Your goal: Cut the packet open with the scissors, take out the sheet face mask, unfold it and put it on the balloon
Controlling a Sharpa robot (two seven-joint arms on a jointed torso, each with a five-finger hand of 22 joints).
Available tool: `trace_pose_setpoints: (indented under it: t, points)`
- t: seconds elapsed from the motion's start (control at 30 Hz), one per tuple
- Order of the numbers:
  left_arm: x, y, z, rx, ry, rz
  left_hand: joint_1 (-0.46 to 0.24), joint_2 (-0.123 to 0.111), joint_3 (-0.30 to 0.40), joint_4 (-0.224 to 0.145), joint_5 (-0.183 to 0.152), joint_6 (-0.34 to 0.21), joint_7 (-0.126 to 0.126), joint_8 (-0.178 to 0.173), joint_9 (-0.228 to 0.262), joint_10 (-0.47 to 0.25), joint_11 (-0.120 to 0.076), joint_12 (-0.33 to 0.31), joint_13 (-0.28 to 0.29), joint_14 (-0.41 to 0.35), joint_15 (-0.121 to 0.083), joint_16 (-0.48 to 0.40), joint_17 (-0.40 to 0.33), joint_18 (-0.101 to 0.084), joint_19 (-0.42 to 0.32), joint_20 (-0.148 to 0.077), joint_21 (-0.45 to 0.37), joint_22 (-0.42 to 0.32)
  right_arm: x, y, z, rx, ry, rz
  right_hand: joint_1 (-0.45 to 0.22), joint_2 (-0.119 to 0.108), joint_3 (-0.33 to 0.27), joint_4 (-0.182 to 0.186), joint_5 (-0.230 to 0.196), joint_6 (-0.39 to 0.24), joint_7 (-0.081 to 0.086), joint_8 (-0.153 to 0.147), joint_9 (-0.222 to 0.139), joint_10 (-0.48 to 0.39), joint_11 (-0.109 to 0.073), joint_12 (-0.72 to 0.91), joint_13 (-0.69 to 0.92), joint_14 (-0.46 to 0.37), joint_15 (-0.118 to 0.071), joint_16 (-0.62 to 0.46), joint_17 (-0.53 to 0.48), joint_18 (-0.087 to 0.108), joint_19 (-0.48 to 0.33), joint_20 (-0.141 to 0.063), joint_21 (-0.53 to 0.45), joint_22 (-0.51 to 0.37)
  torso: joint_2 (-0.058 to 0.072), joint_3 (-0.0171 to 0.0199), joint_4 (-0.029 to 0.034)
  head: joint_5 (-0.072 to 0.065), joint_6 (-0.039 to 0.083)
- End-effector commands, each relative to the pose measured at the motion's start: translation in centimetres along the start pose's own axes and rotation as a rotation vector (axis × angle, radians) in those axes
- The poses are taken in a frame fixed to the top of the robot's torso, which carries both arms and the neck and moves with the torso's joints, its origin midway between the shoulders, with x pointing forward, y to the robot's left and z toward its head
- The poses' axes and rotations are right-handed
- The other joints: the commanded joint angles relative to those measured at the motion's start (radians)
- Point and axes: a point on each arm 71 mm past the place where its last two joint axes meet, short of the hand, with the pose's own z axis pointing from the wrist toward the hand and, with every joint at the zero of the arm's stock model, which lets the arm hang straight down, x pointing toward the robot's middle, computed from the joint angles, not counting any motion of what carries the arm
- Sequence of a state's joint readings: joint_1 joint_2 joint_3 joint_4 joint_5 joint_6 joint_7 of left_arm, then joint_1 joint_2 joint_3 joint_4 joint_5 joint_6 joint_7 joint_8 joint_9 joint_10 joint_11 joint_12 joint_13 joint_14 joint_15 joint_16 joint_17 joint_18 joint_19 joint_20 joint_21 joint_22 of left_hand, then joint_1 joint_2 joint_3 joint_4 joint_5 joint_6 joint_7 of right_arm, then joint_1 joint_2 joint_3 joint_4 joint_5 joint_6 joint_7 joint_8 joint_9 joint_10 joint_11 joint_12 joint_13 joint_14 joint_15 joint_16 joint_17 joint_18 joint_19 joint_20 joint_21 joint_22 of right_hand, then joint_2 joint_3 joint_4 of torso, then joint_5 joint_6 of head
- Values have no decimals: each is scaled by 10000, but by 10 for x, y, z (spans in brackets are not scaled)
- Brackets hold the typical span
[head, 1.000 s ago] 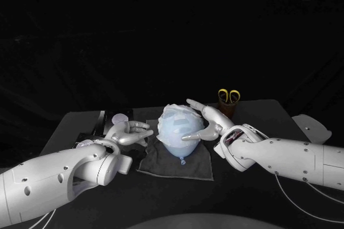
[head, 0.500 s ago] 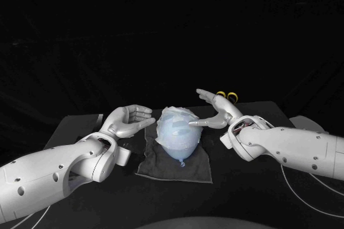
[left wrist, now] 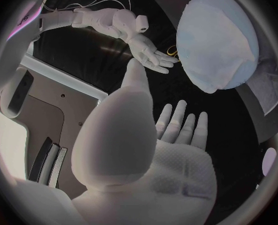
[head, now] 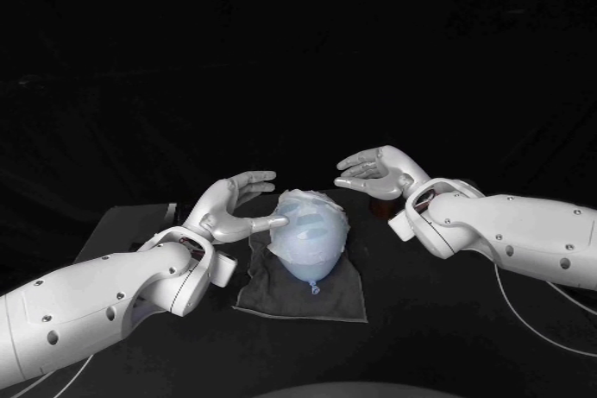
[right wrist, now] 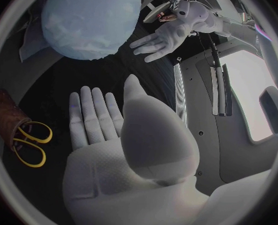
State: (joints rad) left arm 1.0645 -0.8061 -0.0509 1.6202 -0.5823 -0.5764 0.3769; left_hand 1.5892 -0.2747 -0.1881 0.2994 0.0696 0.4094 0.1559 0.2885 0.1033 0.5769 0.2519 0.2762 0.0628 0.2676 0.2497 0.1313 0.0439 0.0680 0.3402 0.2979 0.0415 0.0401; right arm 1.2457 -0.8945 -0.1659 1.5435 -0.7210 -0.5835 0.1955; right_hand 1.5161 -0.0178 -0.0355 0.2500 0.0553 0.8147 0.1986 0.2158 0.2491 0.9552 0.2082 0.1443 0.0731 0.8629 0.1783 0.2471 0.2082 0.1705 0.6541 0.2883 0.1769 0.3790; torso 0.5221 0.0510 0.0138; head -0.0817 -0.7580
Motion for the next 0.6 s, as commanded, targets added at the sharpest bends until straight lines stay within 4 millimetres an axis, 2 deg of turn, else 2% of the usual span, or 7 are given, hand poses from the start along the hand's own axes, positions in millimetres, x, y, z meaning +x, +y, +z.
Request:
trace_pose_setpoints:
  t: [0.03, 0.1, 0.13, 0.17, 0.27, 0.47, 0.6]
  points:
    - [-1, 1, 4, -307, -582, 522, -69, -153, -147, 21, -31, -161, 913, -113, -37, -177, 33, -87, 6, -339, 106, -217, -63, -130, -310, 3, -55, -24, -1, 6, 7, 43, 995, 335, 129, 220, 123, -91, -58, 475, 439, 148, 30, 664, -239, 92, -6, 913, -280, 363, 136, 170, 781, -124, 255, -9, -2, -2, 5, -23, 24]
    - [2, -1, 6, -131, -538, 657, -83, 251, 163, -34, -82, 903, 768, 579, 236, 34, -574, 28, 60, -185, 84, -176, -31, -129, -487, 5, -60, -31, -6, 10, 14, 104, 1349, 52, 228, 302, 204, -100, -51, 731, 286, 196, 15, 1059, -400, 108, -16, 1449, -464, 563, 238, 176, 1215, -260, 379, -56, 2, -13, -4, -38, 47]
    - [4, -2, 6, 60, -425, 773, -49, 656, 569, -29, -158, 2109, 656, 1290, 521, 616, -492, 247, 119, 213, -329, -8, 46, -126, -580, 5, -58, -33, -8, 12, 17, 163, 1570, -168, 235, 324, 224, -64, -60, 830, 228, 206, 3, 1206, -468, 97, -26, 1691, -544, 658, 294, 175, 1426, -345, 449, -66, 7, -14, 1, -43, 57]
    - [6, -4, 7, 261, -302, 894, -52, 771, 669, -27, -158, 2367, 720, 1401, 571, 873, -466, 293, 119, 412, -419, 69, 82, -124, -601, 1, -54, -30, -10, 14, 20, 210, 1757, -370, 251, 326, 237, -7, -65, 927, 172, 189, -28, 1363, -531, 39, -49, 1943, -632, 738, 361, 167, 1682, -448, 509, -104, 7, -14, 1, -43, 57]
    - [13, -11, 8, 1204, 203, 1665, 2, 871, 781, -17, -162, 2665, 632, 1410, 593, 1014, -521, -55, -7, 485, -501, 18, 91, -108, -744, -14, -62, -38, -15, 18, 31, 280, 2153, -1261, 319, 270, 252, 127, -59, 1123, 55, 136, -99, 1763, -684, -63, -47, 2716, -871, 1048, 598, 170, 2349, -699, 699, -155, 9, -20, 9, -112, 108]
    - [27, -16, 4, 2570, 1209, 3258, -12, 612, 517, -3, -146, 2824, 300, 1200, 554, 514, -902, -951, -71, 418, -842, -145, 81, -51, -1042, -54, -83, -58, -21, 23, 48, 129, 2229, -2967, 622, 126, 396, 324, -26, 1486, -244, 38, -214, 2735, -1080, -130, 24, 4547, -1449, 1979, 1322, 166, 3991, -1328, 1380, -28, 18, -14, 24, -149, 158]
    - [38, -14, 2, 3144, 1788, 4143, 6, 706, 578, -9, -155, 3063, 302, 1146, 561, 1102, -895, -1092, -36, 625, -892, -129, 123, 16, -1058, -85, -68, -49, -22, 23, 60, 469, 2521, -3491, 745, -73, 676, 351, 37, 1792, -578, -102, -304, 4038, -1559, 223, 474, 6204, -1983, 3597, 2517, 139, 5511, -1933, 2331, 423, 36, -24, 26, -208, 226]
